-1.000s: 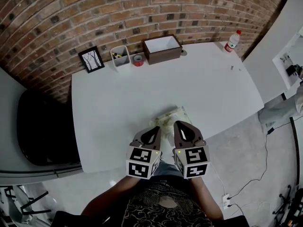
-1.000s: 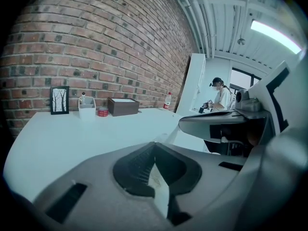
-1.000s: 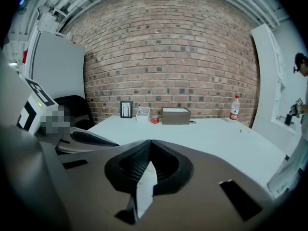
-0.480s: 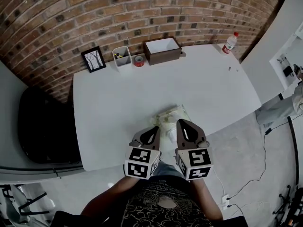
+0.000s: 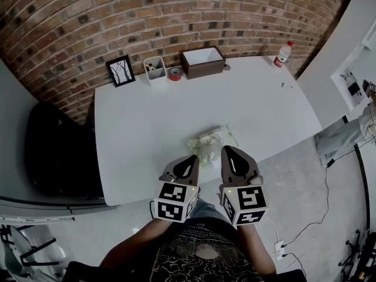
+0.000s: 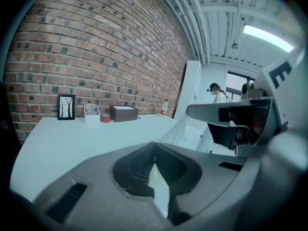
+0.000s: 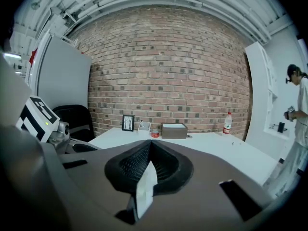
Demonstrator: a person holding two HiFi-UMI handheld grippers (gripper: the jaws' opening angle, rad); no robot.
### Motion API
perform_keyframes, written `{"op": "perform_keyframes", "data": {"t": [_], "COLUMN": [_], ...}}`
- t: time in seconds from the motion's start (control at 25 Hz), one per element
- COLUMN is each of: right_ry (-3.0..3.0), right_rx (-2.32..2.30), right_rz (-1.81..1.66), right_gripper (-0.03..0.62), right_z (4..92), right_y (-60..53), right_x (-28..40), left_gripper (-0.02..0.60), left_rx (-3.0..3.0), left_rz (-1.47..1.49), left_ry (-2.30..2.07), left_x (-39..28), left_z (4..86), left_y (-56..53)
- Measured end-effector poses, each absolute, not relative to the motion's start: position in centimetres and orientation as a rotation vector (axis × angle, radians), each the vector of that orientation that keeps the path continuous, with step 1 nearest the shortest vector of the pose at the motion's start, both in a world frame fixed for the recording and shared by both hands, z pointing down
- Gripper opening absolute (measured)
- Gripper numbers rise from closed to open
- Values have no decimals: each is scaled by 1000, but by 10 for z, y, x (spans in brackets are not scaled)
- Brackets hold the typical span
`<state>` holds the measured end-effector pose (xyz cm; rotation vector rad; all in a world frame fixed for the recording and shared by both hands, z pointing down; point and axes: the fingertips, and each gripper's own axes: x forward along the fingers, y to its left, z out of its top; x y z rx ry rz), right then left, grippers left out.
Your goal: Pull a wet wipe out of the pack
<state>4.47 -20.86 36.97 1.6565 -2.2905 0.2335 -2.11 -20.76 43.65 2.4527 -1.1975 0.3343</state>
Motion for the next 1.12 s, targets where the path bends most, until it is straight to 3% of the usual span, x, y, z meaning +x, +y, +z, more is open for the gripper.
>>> {"op": "perform_keyframes", "data": {"t": [1.12], "right_ry": [-2254], "right_rx": [1687], "right_rz": [198], "right_gripper": [17], "right_z": [387], "right_y": [-97], "right_x": [16], "left_gripper": [12], "left_rx": [2566], "left_rz": [285], "left_ry": [-1152], "left_x": [-23], "left_z": [411], "left_y": [-101]}}
